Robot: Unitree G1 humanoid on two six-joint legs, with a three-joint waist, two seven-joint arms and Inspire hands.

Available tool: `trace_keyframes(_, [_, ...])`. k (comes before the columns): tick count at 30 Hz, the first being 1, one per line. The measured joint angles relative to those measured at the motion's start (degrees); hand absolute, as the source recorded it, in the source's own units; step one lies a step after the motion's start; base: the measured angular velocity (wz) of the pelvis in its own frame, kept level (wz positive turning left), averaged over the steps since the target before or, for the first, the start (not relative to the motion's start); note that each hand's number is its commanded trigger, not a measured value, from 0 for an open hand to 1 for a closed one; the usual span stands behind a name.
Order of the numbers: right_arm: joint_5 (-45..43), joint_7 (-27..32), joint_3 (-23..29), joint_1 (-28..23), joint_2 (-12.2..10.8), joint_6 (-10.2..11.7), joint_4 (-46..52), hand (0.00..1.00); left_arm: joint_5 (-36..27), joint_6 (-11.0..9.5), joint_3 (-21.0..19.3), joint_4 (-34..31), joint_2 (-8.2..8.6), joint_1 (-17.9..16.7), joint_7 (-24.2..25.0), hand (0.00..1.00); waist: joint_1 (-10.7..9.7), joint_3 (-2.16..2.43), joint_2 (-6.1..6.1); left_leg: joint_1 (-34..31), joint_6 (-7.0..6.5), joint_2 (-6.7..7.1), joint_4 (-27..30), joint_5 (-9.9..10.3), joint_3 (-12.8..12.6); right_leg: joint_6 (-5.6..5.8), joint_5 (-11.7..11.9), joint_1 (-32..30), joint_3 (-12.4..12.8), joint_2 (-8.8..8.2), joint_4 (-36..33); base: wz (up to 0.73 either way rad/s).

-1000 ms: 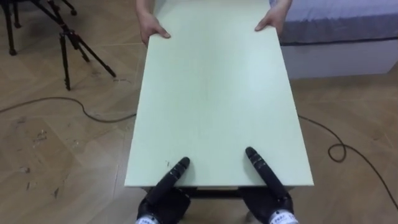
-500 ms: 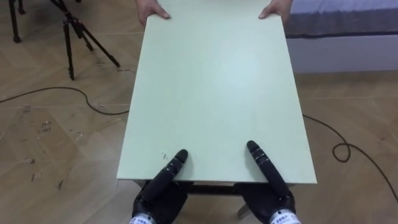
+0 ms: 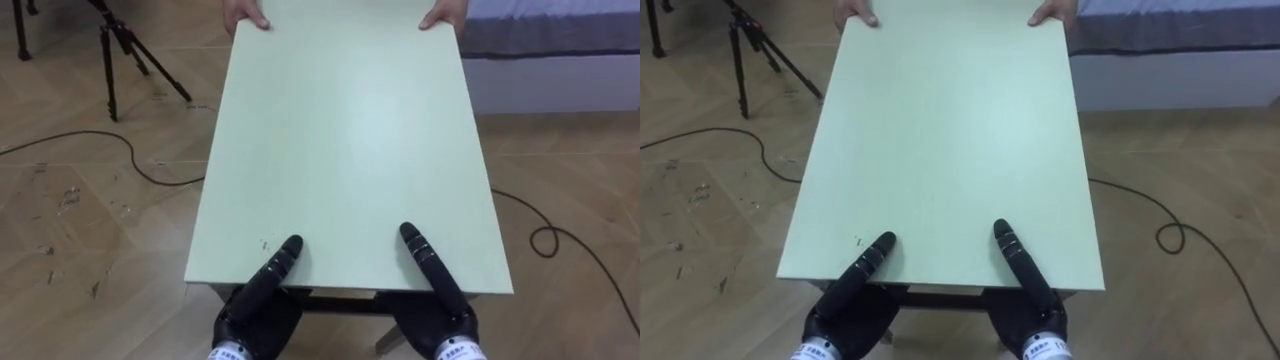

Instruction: Move table with human

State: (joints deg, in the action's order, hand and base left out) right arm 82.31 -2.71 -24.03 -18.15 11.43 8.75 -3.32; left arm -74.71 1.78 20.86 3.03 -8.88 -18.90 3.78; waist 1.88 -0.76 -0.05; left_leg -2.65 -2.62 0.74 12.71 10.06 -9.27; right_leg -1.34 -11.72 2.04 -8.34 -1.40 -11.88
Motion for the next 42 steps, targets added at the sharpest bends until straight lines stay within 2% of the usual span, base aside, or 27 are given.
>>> trace_keyframes(6, [0.9, 0.2, -0.6, -0.5, 0.1, 0.5, 0.8, 1.00, -0.1, -0.5, 0.5, -1.5, -0.94, -0.5, -0.9, 1.00, -0.2, -0.01, -0.08, -0.9, 0.01, -0.37, 1.6, 0.1, 0.0, -0.05, 0.0, -0.1, 0.3, 0.25, -0.1, 0.01])
trace_keyframes(9, [1.6, 0.2, -1.2, -0.5, 0.0, 1.2, 0.8, 1.00, -0.2, -1.1, 0.9, -1.6, -1.07, -0.5, -1.0, 1.00, 0.2, -0.01, -0.05, -3.7, 0.70, -2.13, 7.7, 2.1, 0.1, -0.26, -0.1, -1.0, 0.3, 1.42, -1.9, 0.01])
trace_keyframes(12, [1.6, 0.2, -1.1, -0.6, 0.1, 1.2, 0.7, 1.00, -1.0, -1.2, 1.3, -1.6, -1.33, -0.3, -1.3, 1.00, 0.2, 0.04, -0.17, -7.8, 0.86, -3.03, 15.5, 2.1, 1.3, -1.31, -0.7, -2.3, 0.0, 2.15, -3.1, -0.01])
trace_keyframes(14, [1.4, 0.2, -1.0, -0.6, 0.2, 1.4, 0.8, 1.00, -1.0, -1.2, 1.3, -1.7, -1.39, -0.3, -1.3, 1.00, 1.4, 0.13, -0.29, -11.2, 2.95, -3.34, 20.3, 1.3, 1.9, -2.12, -0.8, -3.3, 0.1, 2.52, -2.9, -0.17])
trace_keyframes(15, [1.4, 0.1, -1.0, -0.5, 0.3, 1.4, 0.8, 1.00, -1.1, -1.2, 1.3, -1.7, -1.48, -0.2, -1.3, 1.00, 1.7, 0.18, -0.38, -13.2, 5.28, -3.77, 22.9, -0.2, 2.2, -2.81, -0.4, -4.0, 0.1, 2.69, -2.5, -0.21])
trace_keyframes(16, [1.2, 0.1, -1.0, -0.5, 0.6, 1.3, 1.0, 1.00, -1.4, -1.2, 1.4, -1.8, -1.47, -0.2, -1.3, 1.00, 2.0, 0.08, -0.24, -14.9, 6.27, -4.90, 27.3, -0.7, 2.3, -3.58, -0.1, -4.3, -0.7, 2.37, -2.3, -0.32])
trace_keyframes(17, [1.1, 0.1, -1.1, -0.5, 0.9, 1.1, 1.0, 1.00, -1.8, -1.2, 1.5, -1.8, -1.45, -0.5, -1.3, 1.00, 2.8, 0.05, 0.13, -15.5, 6.20, -6.25, 32.9, -0.8, 2.0, -3.93, -0.2, -4.3, -1.6, 2.62, -2.7, -0.76])
trace_keyframes(18, [1.3, 0.3, -1.6, -0.5, 1.5, 0.3, 0.8, 1.00, -2.3, -1.6, 1.7, -1.9, -1.42, -2.0, -1.3, 1.00, 4.3, 0.05, 0.63, -14.6, 5.81, -8.85, 44.1, -1.0, 1.7, -4.44, -0.4, -3.7, -3.6, 3.54, -3.1, -0.72])
trace_keyframes(19, [1.1, 0.3, -1.7, -0.6, 1.6, 0.1, 0.8, 1.00, -2.5, -1.8, 1.8, -1.9, -1.59, -2.4, -1.1, 1.00, 4.2, 0.01, 1.91, -13.2, 5.79, -10.50, 50.3, -0.9, 2.1, -5.00, -0.4, -3.1, -5.1, 4.63, -3.2, -0.43])
trace_keyframes(20, [1.1, 0.2, -1.7, -0.6, 1.5, 0.2, 0.8, 1.00, -2.5, -1.8, 1.8, -1.9, -1.86, -2.2, -1.0, 1.00, 3.8, 0.06, 2.35, -12.4, 5.86, -11.00, 51.3, -0.9, 2.5, -5.23, -0.3, -3.3, -6.2, 4.93, -3.8, 0.37])
trace_keyframes(21, [1.1, -0.4, -1.6, -0.5, 1.2, 0.6, 0.9, 1.00, -2.5, -1.8, 1.8, -2.4, -2.44, -1.9, -0.7, 1.00, 2.6, -0.29, 1.97, -10.4, 6.29, -11.44, 50.2, -1.2, 3.5, -5.60, -0.7, -4.7, -7.5, 4.99, -5.4, 0.50])
trace_keyframes(23, [1.1, -0.7, -1.4, -0.4, 1.3, 0.7, 1.6, 1.00, -2.5, -1.8, 1.8, -3.0, -2.42, -1.5, -0.7, 1.00, 2.4, -0.46, 2.44, -6.6, 6.65, -12.45, 43.2, -3.1, 3.4, -5.72, -0.8, -7.3, -7.7, 5.68, -7.5, 0.22])
trace_keyframes(24, [0.9, -0.7, -1.4, 0.0, 1.3, 0.7, 1.6, 1.00, -2.2, -1.8, 1.7, -3.0, -2.32, -1.1, -0.8, 1.00, 2.5, -0.90, 2.31, -4.8, 7.33, -11.73, 39.3, 0.3, 3.2, -5.66, -0.7, -8.8, -7.5, 5.22, -9.0, 0.11])
trace_keyframes(26, [1.0, -0.7, -1.4, -0.1, 1.3, 0.9, 1.6, 1.00, -2.2, -1.8, 1.7, -3.0, -2.64, -1.0, -0.9, 1.00, 1.4, -0.83, 1.96, -3.3, 8.10, -10.07, 34.3, 1.5, 3.3, -5.79, 0.9, -9.6, -6.8, 4.21, -8.8, 0.27])
trace_keyframes(28, [0.7, -1.1, -1.1, 0.5, 1.4, 1.2, 1.8, 1.00, -2.1, -1.8, 1.7, -3.0, -2.76, 0.1, -0.8, 1.00, 0.8, -0.82, 3.07, -0.6, 8.47, -10.16, 23.8, 7.1, 3.9, -5.77, 3.7, -13.8, -5.3, 4.25, -11.0, 0.25])
trace_keyframes(29, [0.9, -1.2, -1.0, 0.8, 1.3, 1.2, 1.7, 1.00, -2.1, -1.8, 1.8, -3.0, -2.90, 0.9, -0.8, 1.00, 1.1, -0.86, 3.24, 0.3, 8.24, -10.21, 20.2, 8.6, 3.8, -5.73, 4.0, -15.7, -5.3, 4.19, -12.9, -0.08])
trace_keyframes(30, [1.0, -1.3, -0.7, 2.3, 1.0, 1.1, 1.6, 1.00, -2.0, -2.2, 1.8, -2.9, -2.52, 2.5, -1.0, 1.00, 1.3, -1.66, 3.90, 3.5, 7.75, -9.88, 12.5, 10.4, 2.2, -5.31, 5.5, -23.7, -5.1, 2.85, -24.3, -0.09])
trace_keyframes(31, [0.6, -1.3, 0.0, 4.6, 1.1, 0.5, 0.6, 1.00, -2.5, -2.7, 1.6, -2.3, -2.47, 3.9, -1.0, 1.00, -0.1, -2.31, 4.55, 3.6, 6.89, -10.11, 9.9, 12.5, 2.5, -2.84, 4.7, -32.2, -5.0, 3.37, -28.6, -0.09])
trace_keyframes(32, [0.5, -1.6, 0.0, 5.2, 0.6, 0.1, -0.3, 1.00, -3.1, -3.1, 1.6, -2.3, -3.14, 3.9, -1.0, 1.00, -0.3, -1.85, 4.34, 2.5, 6.70, -9.85, 10.2, 13.1, 3.5, -2.30, 6.3, -33.2, -4.3, 3.75, -22.7, 0.38])
trace_keyframes(33, [-1.1, -1.8, 0.3, 4.6, -1.4, -0.1, -0.8, 1.00, -4.4, -3.6, 2.2, -2.3, -4.37, 3.7, -0.9, 1.00, -1.8, -1.42, 2.76, 0.9, 6.11, -7.63, 11.6, 14.3, 6.1, -2.25, 14.7, -33.0, -4.0, 1.56, -10.9, 0.97])
trace_keyframes(34, [-2.2, -1.8, 0.9, 2.4, -1.7, 0.0, -0.6, 1.00, -4.6, -3.5, 3.2, -0.9, -4.14, 3.4, -0.9, 1.00, -3.8, -0.43, 2.17, 1.0, 6.24, -5.99, 13.4, 17.7, 6.0, -3.96, 18.0, -31.2, -3.8, -0.88, -10.4, 0.94])
trace_keyframes(36, [-2.8, -2.6, 1.6, 2.5, -1.4, 0.0, -2.5, 1.00, -5.0, -3.4, 3.4, 1.2, -1.68, 2.9, -1.4, 1.00, -2.7, -0.22, 3.10, 0.6, 5.62, -5.94, 16.8, 18.3, 3.6, -4.04, 18.5, -30.8, -5.0, -1.38, -10.3, 0.10])
trace_keyframes(38, [-2.9, -2.4, 1.7, 3.5, -0.7, -0.7, -2.7, 1.00, -7.1, -3.1, 3.4, 1.2, -1.34, 3.1, -1.9, 1.00, -3.2, -0.15, 3.12, -0.9, 5.19, -5.04, 17.5, 18.4, 2.6, -2.54, 20.1, -30.8, -5.3, -2.48, -7.8, -0.08])
trace_keyframes(39, [-2.7, -2.0, 1.8, 3.9, -0.2, -1.2, -2.7, 1.00, -7.2, -3.1, 3.6, 1.5, -1.08, 3.2, -2.2, 1.00, -3.3, -0.01, 2.89, -1.3, 4.22, -3.77, 17.3, 17.5, 2.3, 0.38, 22.2, -30.1, -4.1, -2.84, -4.9, -0.05])
trace_keyframes(40, [-2.6, -1.5, 1.8, 4.2, 0.2, -2.0, -2.7, 1.00, -7.7, -3.1, 3.6, 1.5, -1.10, 3.1, -2.5, 1.00, -3.4, 0.20, 2.77, -2.0, 2.42, -2.38, 16.9, 16.2, 2.3, 4.56, 25.3, -28.4, -3.4, -3.32, 0.1, -0.07])
trace_keyframes(41, [-2.7, -1.3, 2.0, 4.4, 0.4, -2.4, -2.8, 1.00, -8.0, -3.0, 3.7, 1.7, -1.19, 3.1, -2.8, 1.00, -3.8, 0.28, 2.62, -2.3, 1.61, -1.66, 16.6, 15.4, 2.2, 6.71, 27.0, -27.4, -3.0, -3.73, 2.7, 0.18])
trace_keyframes(42, [-3.7, -1.2, 2.4, 4.4, 0.7, -2.8, -2.8, 1.00, -8.4, -3.0, 4.0, 2.2, -1.21, 3.2, -2.8, 1.00, -5.4, 0.33, 2.47, -2.8, 1.00, -1.22, 15.9, 14.2, 0.9, 7.76, 29.3, -26.2, -2.7, -4.67, 4.8, 0.52])
